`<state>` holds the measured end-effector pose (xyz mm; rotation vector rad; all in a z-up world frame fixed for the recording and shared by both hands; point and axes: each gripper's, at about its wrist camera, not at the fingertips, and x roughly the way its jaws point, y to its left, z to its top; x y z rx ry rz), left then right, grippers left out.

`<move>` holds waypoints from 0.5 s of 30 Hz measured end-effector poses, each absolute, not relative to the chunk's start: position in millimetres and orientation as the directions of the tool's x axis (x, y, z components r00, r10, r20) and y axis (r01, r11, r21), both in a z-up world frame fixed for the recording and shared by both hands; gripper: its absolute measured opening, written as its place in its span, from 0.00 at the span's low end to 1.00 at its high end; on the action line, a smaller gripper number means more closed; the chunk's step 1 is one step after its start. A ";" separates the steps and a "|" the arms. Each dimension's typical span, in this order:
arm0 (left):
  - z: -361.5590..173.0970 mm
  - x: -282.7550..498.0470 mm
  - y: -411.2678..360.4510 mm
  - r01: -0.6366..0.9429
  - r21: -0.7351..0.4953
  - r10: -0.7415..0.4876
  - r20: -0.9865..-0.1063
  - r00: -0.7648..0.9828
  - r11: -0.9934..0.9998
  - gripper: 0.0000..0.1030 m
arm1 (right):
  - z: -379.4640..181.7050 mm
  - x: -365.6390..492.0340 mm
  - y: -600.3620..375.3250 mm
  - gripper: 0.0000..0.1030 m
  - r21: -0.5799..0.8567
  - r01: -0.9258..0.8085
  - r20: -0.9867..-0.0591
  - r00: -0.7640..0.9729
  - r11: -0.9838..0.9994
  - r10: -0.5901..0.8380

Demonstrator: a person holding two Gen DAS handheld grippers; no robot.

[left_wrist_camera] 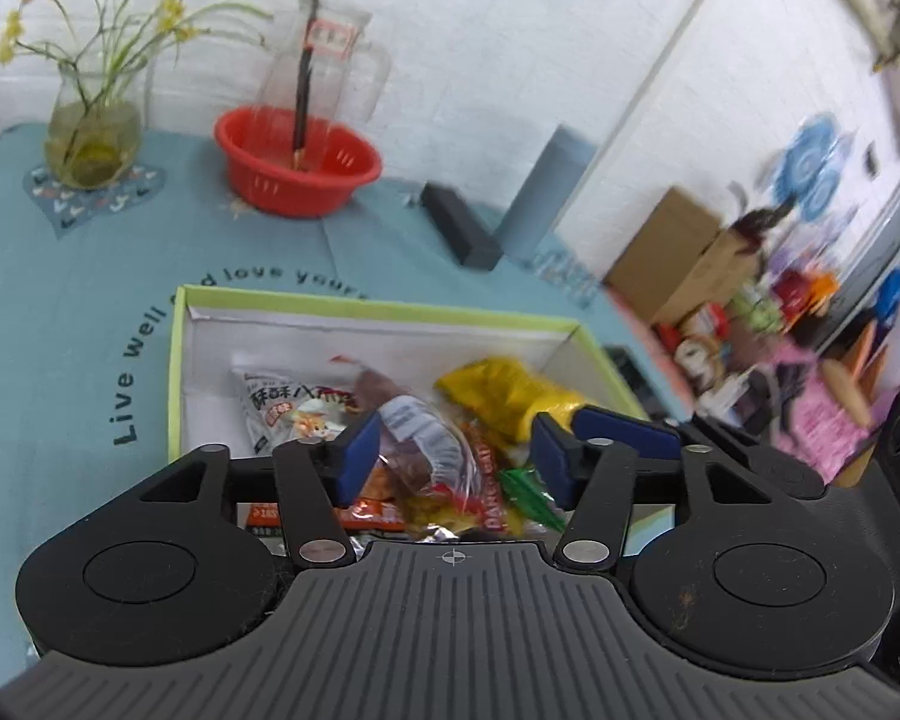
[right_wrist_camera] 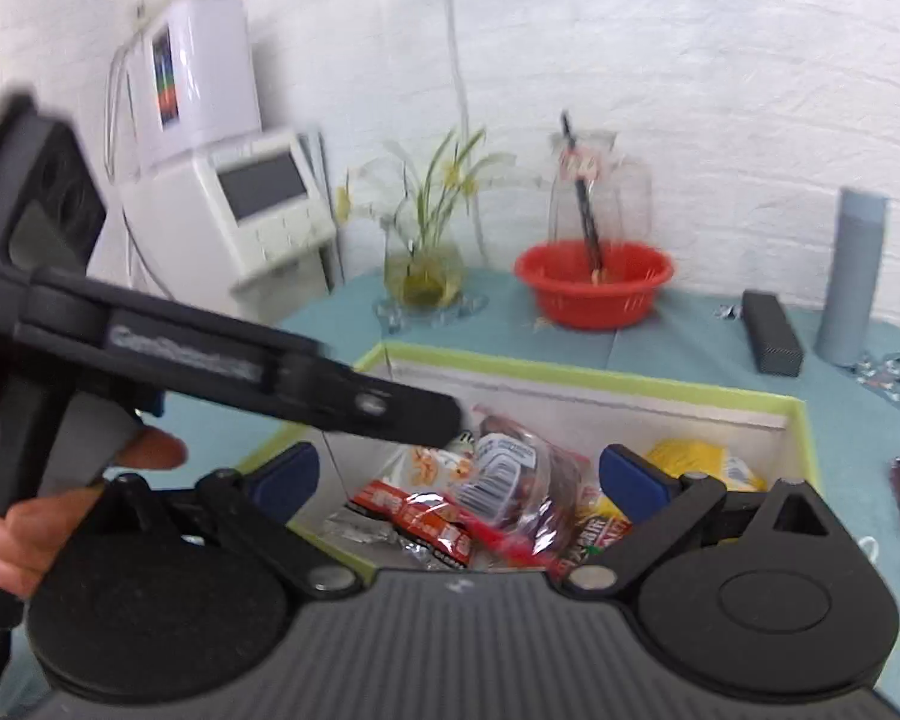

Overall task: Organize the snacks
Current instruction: 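Drop the dried-fruit bag into the lime-green box, then grasp the red-printed cake packet with the left gripper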

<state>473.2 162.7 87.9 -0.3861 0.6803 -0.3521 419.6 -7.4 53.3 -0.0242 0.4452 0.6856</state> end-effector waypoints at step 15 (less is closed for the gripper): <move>33.2 245.0 189.7 0.029 -0.453 -0.303 -0.547 0.780 0.891 0.69 | -30.5 246.4 26.5 0.99 0.099 -0.779 -0.513 0.493 0.619 0.703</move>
